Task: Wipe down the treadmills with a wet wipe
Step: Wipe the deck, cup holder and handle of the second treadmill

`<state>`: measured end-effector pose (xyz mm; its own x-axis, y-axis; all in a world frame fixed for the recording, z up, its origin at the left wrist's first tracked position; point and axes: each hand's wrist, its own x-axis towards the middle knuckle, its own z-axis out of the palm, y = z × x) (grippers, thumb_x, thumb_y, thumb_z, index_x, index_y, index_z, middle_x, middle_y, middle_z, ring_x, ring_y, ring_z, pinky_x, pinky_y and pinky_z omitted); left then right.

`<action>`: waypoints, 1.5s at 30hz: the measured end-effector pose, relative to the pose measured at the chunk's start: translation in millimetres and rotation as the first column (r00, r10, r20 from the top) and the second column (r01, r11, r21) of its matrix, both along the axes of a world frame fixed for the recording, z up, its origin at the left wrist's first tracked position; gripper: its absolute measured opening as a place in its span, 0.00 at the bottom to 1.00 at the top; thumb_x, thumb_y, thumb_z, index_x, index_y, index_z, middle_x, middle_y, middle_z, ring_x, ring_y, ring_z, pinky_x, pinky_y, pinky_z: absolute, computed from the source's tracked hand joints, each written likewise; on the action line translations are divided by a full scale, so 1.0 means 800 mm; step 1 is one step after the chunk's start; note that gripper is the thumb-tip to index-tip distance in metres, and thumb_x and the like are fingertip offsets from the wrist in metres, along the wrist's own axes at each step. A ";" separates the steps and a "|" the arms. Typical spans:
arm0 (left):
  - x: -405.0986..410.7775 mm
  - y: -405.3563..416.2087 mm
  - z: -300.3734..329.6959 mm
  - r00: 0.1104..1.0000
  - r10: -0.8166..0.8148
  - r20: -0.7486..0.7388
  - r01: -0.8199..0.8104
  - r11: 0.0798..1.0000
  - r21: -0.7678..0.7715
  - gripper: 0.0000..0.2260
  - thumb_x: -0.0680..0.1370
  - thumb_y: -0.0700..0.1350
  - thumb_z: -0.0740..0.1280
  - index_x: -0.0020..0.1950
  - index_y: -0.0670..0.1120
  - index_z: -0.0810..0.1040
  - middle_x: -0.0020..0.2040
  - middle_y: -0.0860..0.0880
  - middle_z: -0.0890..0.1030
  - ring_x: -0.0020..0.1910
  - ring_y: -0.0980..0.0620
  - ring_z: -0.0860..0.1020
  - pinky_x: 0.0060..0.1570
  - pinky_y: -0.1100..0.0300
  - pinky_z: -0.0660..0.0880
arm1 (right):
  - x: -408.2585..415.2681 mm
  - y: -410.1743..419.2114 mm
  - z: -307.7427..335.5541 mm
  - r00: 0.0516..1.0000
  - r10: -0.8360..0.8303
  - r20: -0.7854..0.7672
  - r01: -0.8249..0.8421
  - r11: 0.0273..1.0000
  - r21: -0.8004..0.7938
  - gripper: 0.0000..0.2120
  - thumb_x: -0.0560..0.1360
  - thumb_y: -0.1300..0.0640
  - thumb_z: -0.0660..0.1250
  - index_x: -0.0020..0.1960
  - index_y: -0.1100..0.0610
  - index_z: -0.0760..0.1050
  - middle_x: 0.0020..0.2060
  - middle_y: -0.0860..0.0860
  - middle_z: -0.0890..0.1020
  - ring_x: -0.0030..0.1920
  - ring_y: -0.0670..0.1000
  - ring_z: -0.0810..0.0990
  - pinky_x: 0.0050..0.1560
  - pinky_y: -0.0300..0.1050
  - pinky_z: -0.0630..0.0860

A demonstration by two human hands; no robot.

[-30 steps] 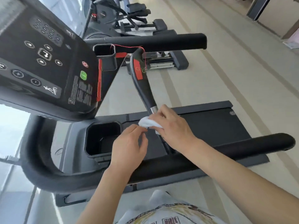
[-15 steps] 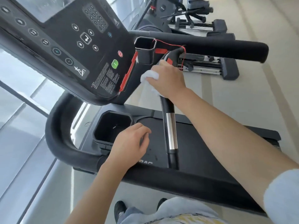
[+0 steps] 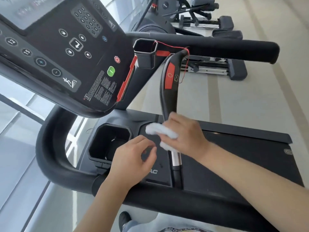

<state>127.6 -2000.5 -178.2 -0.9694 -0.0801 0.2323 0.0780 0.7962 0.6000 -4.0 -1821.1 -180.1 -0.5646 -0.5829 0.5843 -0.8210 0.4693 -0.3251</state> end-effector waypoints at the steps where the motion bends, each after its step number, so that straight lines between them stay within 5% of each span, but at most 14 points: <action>1: 0.000 0.001 0.000 1.000 -0.003 0.003 0.003 1.000 -0.006 0.05 0.80 0.51 0.67 0.50 0.54 0.83 0.45 0.60 0.80 0.38 0.56 0.78 0.38 0.57 0.77 | -0.017 -0.010 0.006 0.999 -0.031 0.012 0.031 0.999 -0.019 0.10 0.76 0.51 0.73 0.43 0.58 0.81 0.38 0.51 0.76 0.33 0.51 0.73 0.28 0.49 0.73; 11: 0.002 0.005 0.004 0.999 0.015 0.031 -0.013 0.999 -0.052 0.04 0.81 0.49 0.69 0.50 0.56 0.84 0.43 0.59 0.80 0.40 0.54 0.79 0.38 0.59 0.77 | -0.108 -0.055 0.040 0.947 -0.271 0.174 0.294 0.948 -0.123 0.13 0.80 0.46 0.66 0.49 0.56 0.78 0.43 0.50 0.77 0.38 0.56 0.77 0.36 0.48 0.74; 15: 0.001 0.005 0.001 0.998 0.039 0.047 -0.037 0.998 -0.041 0.06 0.80 0.43 0.72 0.52 0.55 0.84 0.44 0.59 0.79 0.40 0.53 0.79 0.37 0.64 0.76 | -0.064 -0.029 0.025 0.989 -0.148 0.030 0.150 0.984 -0.091 0.11 0.77 0.49 0.70 0.48 0.57 0.77 0.40 0.50 0.74 0.33 0.50 0.68 0.29 0.44 0.69; 18: -0.001 0.005 0.001 0.999 0.044 0.031 -0.043 0.998 -0.041 0.07 0.80 0.41 0.72 0.53 0.54 0.85 0.45 0.61 0.80 0.40 0.53 0.79 0.38 0.63 0.77 | -0.018 -0.004 0.011 0.995 0.026 -0.096 -0.026 1.000 0.003 0.08 0.74 0.51 0.72 0.46 0.56 0.79 0.39 0.50 0.75 0.33 0.50 0.71 0.26 0.43 0.66; 23: -0.003 0.003 0.000 0.999 0.029 0.027 -0.028 0.999 -0.046 0.06 0.80 0.43 0.71 0.46 0.53 0.82 0.43 0.59 0.80 0.36 0.52 0.78 0.35 0.61 0.75 | 0.041 0.041 -0.021 0.969 0.214 -0.119 -0.205 0.975 0.084 0.06 0.75 0.53 0.70 0.43 0.54 0.77 0.36 0.48 0.72 0.33 0.49 0.68 0.23 0.44 0.65; 27: -0.003 0.001 -0.005 0.999 0.041 0.032 -0.039 0.998 -0.054 0.08 0.79 0.40 0.72 0.51 0.53 0.85 0.46 0.61 0.82 0.39 0.54 0.80 0.38 0.61 0.78 | 0.064 0.068 -0.037 0.932 0.351 -0.094 -0.330 0.926 0.186 0.07 0.77 0.52 0.69 0.44 0.54 0.78 0.38 0.48 0.71 0.35 0.49 0.67 0.25 0.45 0.64; 31: -0.004 0.001 -0.005 0.999 0.035 0.031 -0.033 0.997 -0.063 0.08 0.80 0.40 0.72 0.50 0.54 0.85 0.46 0.62 0.81 0.39 0.54 0.80 0.38 0.64 0.77 | 0.029 0.048 -0.025 0.939 0.318 -0.128 -0.295 0.940 0.171 0.12 0.82 0.49 0.65 0.45 0.55 0.78 0.39 0.49 0.73 0.34 0.50 0.70 0.24 0.45 0.67; 37: -0.002 0.007 -0.001 0.998 0.054 0.028 -0.052 0.997 -0.063 0.08 0.80 0.41 0.71 0.52 0.55 0.84 0.47 0.61 0.81 0.40 0.55 0.80 0.40 0.60 0.78 | -0.055 -0.030 0.023 0.970 -0.174 0.169 0.203 0.964 -0.172 0.10 0.79 0.50 0.67 0.49 0.57 0.76 0.42 0.50 0.76 0.34 0.52 0.73 0.31 0.43 0.68; 41: 0.001 0.008 0.005 0.999 0.032 0.022 -0.031 0.999 -0.044 0.10 0.80 0.44 0.72 0.60 0.55 0.82 0.51 0.61 0.80 0.44 0.56 0.81 0.42 0.58 0.80 | -0.035 -0.023 0.016 0.903 -0.192 0.384 0.294 0.929 -0.226 0.09 0.82 0.48 0.65 0.50 0.54 0.71 0.42 0.44 0.74 0.37 0.51 0.74 0.35 0.47 0.70; 45: -0.005 0.016 0.010 0.998 -0.022 0.062 0.021 1.000 0.012 0.24 0.79 0.54 0.73 0.74 0.56 0.73 0.64 0.64 0.77 0.60 0.57 0.79 0.54 0.61 0.79 | 0.023 0.018 -0.001 0.794 -0.109 0.598 0.256 0.952 -0.166 0.11 0.85 0.44 0.59 0.51 0.51 0.65 0.42 0.45 0.75 0.39 0.50 0.77 0.40 0.54 0.75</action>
